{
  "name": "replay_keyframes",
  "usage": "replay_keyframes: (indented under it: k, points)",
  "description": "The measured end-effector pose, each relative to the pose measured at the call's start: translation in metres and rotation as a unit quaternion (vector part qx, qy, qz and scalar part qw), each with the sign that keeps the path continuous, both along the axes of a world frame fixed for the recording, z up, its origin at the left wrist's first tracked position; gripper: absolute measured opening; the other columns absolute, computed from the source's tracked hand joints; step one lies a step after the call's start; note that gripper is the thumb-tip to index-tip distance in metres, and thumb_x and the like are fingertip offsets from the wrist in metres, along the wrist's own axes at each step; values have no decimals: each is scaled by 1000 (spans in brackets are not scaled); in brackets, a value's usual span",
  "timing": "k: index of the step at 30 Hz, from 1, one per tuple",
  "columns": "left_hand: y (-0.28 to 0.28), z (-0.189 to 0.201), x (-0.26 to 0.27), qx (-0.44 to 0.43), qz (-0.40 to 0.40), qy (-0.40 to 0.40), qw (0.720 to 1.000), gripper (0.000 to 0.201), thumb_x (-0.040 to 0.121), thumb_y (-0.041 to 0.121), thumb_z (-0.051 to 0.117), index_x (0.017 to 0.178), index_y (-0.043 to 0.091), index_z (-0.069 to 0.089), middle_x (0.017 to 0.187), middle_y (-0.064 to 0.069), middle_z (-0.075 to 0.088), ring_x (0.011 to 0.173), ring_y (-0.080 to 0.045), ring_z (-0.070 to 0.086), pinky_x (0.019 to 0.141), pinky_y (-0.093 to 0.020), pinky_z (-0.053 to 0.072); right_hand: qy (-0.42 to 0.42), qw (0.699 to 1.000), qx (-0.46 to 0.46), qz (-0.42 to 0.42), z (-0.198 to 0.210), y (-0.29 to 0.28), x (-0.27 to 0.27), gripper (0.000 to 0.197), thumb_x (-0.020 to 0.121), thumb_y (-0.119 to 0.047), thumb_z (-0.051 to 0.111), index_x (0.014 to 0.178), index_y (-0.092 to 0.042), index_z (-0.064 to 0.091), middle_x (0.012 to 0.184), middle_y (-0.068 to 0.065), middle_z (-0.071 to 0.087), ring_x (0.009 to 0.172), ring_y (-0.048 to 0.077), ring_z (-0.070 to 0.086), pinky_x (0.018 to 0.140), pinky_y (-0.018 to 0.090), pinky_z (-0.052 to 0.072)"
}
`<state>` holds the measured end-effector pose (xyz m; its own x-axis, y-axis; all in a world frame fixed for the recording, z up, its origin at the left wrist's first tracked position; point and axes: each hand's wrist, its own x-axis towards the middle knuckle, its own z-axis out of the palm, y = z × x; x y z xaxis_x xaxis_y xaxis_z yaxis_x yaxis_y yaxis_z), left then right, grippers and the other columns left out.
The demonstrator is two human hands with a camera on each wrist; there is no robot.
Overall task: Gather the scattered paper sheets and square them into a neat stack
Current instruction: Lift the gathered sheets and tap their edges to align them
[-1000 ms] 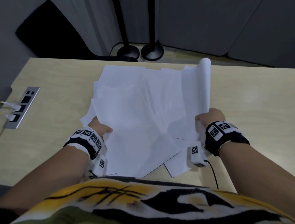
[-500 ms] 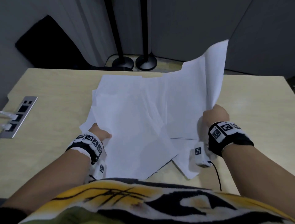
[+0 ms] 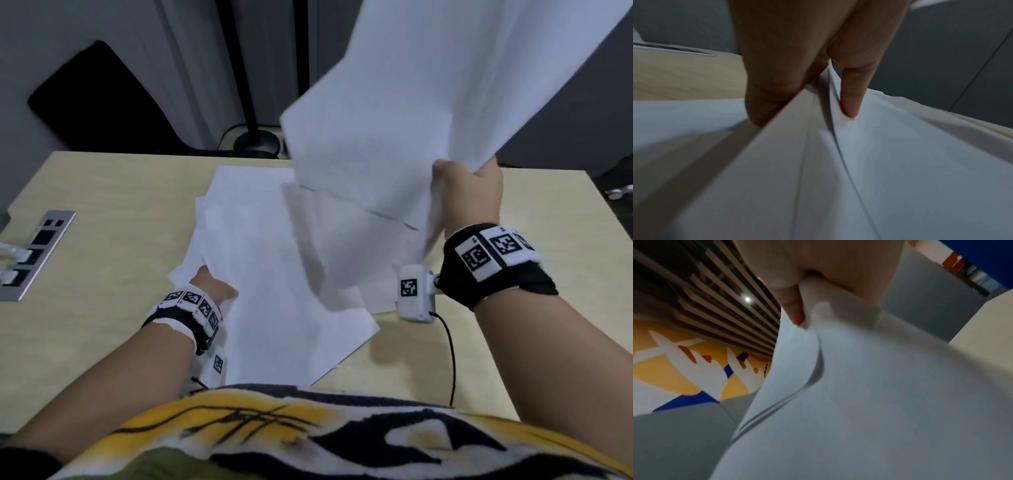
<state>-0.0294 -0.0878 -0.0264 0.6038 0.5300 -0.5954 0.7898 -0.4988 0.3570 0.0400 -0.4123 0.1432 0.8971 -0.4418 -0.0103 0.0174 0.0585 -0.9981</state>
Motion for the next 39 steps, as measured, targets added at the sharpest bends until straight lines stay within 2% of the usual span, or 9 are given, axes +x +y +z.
replay_keyframes:
  k: [4, 7, 14, 17, 20, 23, 31, 36, 39]
  points:
    - [0, 9, -4, -6, -2, -8, 1000, 45, 86, 8, 65, 124, -5, 44, 104, -12, 52, 117, -35, 54, 80, -30, 39, 99, 975, -172, 96, -24, 18, -9, 34, 85, -5, 53, 118, -10, 56, 98, 1, 61, 88, 17, 62, 72, 21, 43]
    - [6, 9, -8, -42, -19, -24, 999, 37, 84, 8, 64, 117, 0, 52, 105, -11, 58, 110, -34, 57, 84, -33, 45, 201, 933, -255, 156, -65, 26, -20, 38, 88, -9, 51, 125, -9, 49, 107, 5, 55, 90, 21, 50, 77, 28, 38]
    - [41, -44, -13, -190, 17, -75, 979, 83, 37, 25, 72, 117, 8, 56, 106, -11, 69, 101, -32, 64, 97, -50, 50, 430, 794, -375, 210, -134, 34, -41, 62, 84, -8, 63, 135, -3, 27, 128, 17, 48, 115, 35, 51, 81, 36, 43]
    - [46, -53, -12, -182, 29, -77, 980, 91, 41, 36, 77, 125, 14, 50, 116, -6, 65, 106, -27, 61, 101, -47, 47, 339, 792, -497, 105, -141, 28, -40, 73, 74, -14, 72, 134, -9, 32, 133, 14, 39, 118, 35, 43, 89, 41, 43]
    - [12, 1, -20, -151, 7, -72, 986, 78, 67, 25, 76, 136, 9, 43, 127, -7, 59, 116, -29, 56, 104, -38, 42, 356, 769, -485, 216, -142, 26, -29, 77, 76, -36, 74, 134, -5, 35, 132, 16, 41, 116, 35, 49, 84, 38, 45]
    - [0, 6, -21, -99, -25, -61, 993, 52, 87, 8, 63, 135, 4, 43, 123, -8, 56, 118, -30, 53, 88, -27, 37, 444, 750, -414, 263, -144, 40, -30, 84, 69, -52, 73, 129, -5, 38, 127, 15, 45, 108, 33, 56, 78, 35, 50]
    - [3, -1, -19, -58, -40, -33, 997, 59, 89, 15, 60, 141, 7, 34, 132, -11, 53, 119, -30, 51, 85, -26, 35, 409, 759, -398, 312, -155, 65, -32, 50, 84, -14, 65, 123, -2, 38, 106, 11, 52, 87, 25, 50, 64, 29, 41]
    - [3, 0, -12, -54, -45, -20, 997, 49, 92, 13, 56, 137, 4, 38, 129, -11, 54, 117, -31, 51, 84, -27, 35, 369, 661, -532, 379, -139, 36, -8, 27, 91, -9, 54, 116, -1, 49, 115, 15, 58, 97, 30, 55, 75, 30, 39]
    - [2, 2, -9, -50, -50, -17, 997, 42, 92, 10, 54, 131, 2, 42, 118, -12, 55, 111, -31, 52, 84, -28, 36, 373, 592, -601, 387, -134, 21, 3, 26, 82, -20, 67, 102, -6, 61, 102, 10, 66, 86, 27, 60, 70, 29, 45]
